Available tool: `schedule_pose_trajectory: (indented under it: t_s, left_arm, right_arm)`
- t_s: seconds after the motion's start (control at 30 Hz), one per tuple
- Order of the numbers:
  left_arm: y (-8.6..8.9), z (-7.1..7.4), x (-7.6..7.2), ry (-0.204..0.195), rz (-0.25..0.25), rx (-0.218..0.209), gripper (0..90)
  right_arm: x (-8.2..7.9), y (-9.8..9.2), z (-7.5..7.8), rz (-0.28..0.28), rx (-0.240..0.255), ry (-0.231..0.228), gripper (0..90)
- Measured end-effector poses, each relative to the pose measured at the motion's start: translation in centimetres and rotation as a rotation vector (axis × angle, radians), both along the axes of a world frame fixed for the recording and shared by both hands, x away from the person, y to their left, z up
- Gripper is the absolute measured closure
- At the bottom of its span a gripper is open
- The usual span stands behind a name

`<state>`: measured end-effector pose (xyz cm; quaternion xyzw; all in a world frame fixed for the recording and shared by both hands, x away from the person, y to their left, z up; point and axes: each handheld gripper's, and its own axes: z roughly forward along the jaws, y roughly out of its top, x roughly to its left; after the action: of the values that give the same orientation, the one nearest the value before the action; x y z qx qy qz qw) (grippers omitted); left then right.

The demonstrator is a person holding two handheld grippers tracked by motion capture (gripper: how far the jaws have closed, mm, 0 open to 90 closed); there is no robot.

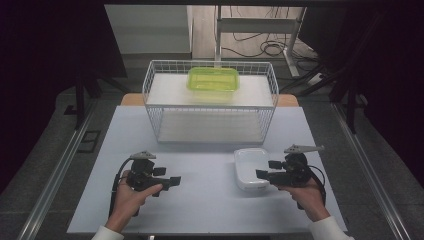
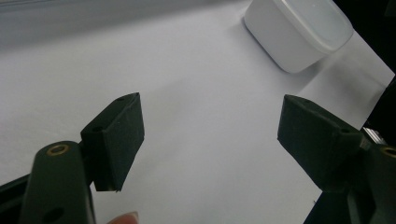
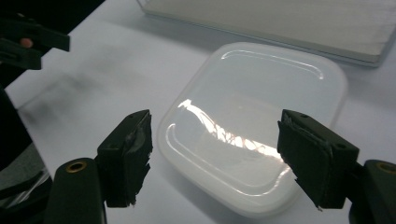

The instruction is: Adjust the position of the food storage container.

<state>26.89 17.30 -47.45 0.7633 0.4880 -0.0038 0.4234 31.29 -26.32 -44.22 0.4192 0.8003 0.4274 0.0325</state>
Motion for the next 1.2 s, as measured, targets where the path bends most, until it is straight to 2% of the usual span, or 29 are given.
schedule_pose_trajectory:
  t_s: [0.17,0.33,0.47,0.6,0.83,1.03,1.1,1.2]
  left_arm:
    - [0.0,-0.2,0.3,0.006,-0.007,0.004,22.5]
    - [0.1,-0.4,0.4,0.003,-0.005,0.027,22.6]
    - [0.2,-0.3,0.4,0.002,-0.008,0.027,22.8]
    - [-0.1,-0.4,0.4,0.001,-0.011,0.037,22.7]
    - [-0.1,-0.3,0.1,0.0,-0.005,0.032,22.6]
    - [0.2,-0.4,0.5,0.014,0.005,0.028,23.2]
    - [0.1,-0.4,0.6,0.037,-0.01,-0.021,23.6]
    - [-0.2,-0.1,0.5,0.023,-0.013,0.003,23.5]
  right_arm:
    - [0.4,-0.5,0.2,-0.019,0.004,0.003,29.2]
    - [0.9,-1.2,0.4,-0.029,-0.018,0.018,38.9]
    - [1.4,-1.4,0.6,-0.041,-0.028,0.027,47.4]
    - [1.7,-1.9,0.7,-0.055,-0.045,0.032,58.3]
    - [1.6,-3.6,0.2,-0.093,-0.095,0.048,84.7]
    - [1.8,-4.7,-0.6,-0.096,-0.152,0.07,88.7]
    - [1.9,-5.0,-0.8,-0.094,-0.179,0.074,88.7]
    - [2.1,-5.0,-1.2,-0.089,-0.209,0.091,88.7]
